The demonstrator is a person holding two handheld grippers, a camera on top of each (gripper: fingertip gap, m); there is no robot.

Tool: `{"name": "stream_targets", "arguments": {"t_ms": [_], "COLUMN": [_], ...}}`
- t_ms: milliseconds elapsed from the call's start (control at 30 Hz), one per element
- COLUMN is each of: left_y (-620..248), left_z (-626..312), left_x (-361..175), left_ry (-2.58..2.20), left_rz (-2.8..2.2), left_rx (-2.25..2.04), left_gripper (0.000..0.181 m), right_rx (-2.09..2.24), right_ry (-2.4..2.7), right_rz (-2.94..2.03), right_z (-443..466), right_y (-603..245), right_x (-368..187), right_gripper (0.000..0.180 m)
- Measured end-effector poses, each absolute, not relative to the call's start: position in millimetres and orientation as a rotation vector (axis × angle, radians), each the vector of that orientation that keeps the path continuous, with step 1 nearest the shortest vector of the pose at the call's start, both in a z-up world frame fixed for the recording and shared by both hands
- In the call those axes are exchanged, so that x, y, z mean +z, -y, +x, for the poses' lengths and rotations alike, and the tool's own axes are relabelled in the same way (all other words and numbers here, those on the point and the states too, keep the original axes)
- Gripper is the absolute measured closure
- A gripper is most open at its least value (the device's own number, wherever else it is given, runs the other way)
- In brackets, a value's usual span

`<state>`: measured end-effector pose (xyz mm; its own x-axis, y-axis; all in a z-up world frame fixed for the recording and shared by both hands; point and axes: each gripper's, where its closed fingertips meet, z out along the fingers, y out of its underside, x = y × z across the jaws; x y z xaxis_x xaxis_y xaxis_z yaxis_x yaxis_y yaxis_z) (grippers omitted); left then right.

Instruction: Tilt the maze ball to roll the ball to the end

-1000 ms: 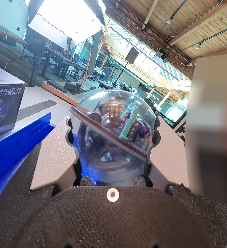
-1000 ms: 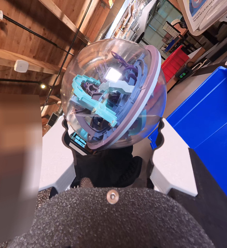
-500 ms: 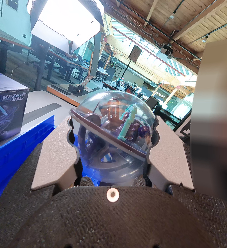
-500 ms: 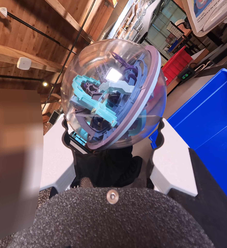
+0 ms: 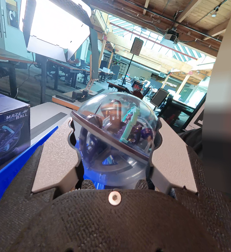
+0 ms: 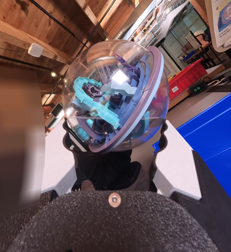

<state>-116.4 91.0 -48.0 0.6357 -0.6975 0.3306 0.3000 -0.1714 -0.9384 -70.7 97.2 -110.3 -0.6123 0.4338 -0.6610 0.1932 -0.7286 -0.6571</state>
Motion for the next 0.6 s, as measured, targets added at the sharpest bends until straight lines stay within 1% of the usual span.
{"name": "stream_targets", "arguments": {"t_ms": [500, 600], "left_y": [-109.8, -112.7], "left_z": [-113.4, -107.6], "left_x": [-39.7, -37.0], "left_ry": [-0.301, -0.325], "left_rz": [-1.691, -1.722], "left_rx": [-0.881, -0.845], "left_gripper": [0.065, 0.061], "right_rx": [2.644, 2.723], "right_ry": [0.894, 0.835], "right_rz": [-1.285, -1.248], "right_z": [-70.6, -68.2], "right_y": [-103.5, -105.1], "right_x": [-108.3, -104.9], "right_gripper": [0.048, 0.048]}}
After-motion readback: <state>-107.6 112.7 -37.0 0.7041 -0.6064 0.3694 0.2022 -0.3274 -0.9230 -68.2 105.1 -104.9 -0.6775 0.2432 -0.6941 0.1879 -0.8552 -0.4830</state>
